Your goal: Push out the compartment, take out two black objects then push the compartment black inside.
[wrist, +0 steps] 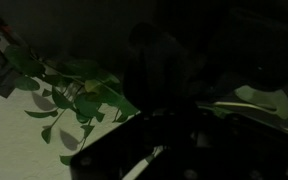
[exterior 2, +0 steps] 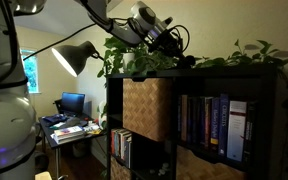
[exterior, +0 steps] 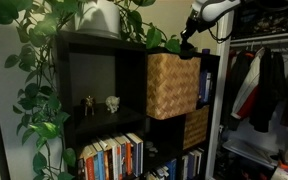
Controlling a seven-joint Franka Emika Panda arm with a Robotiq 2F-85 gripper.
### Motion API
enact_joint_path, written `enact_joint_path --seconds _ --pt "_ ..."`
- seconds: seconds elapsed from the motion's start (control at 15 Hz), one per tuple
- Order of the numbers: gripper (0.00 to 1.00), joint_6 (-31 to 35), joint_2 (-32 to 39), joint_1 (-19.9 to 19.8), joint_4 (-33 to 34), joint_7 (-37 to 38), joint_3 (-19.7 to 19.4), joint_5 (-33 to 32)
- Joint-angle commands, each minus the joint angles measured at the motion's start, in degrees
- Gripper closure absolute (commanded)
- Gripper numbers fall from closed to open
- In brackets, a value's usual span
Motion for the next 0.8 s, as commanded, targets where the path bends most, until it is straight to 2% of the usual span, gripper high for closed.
enact_joint_path --seconds 0.0,0.53,0.6,0.73 --pt "0.59 2.11 -1.47 -0.40 -1.98 0.50 -0.01 3.28" --pt "0.07 -1.49 -3.81 0.81 -1.26 -4.59 1.62 9.00" --pt "0.02 -2.13 -4.38 1.15 -1.49 -5.80 1.86 10.25" --pt "0.00 -4.34 -5.65 2.22 -1.98 -9.19 2.32 13.55"
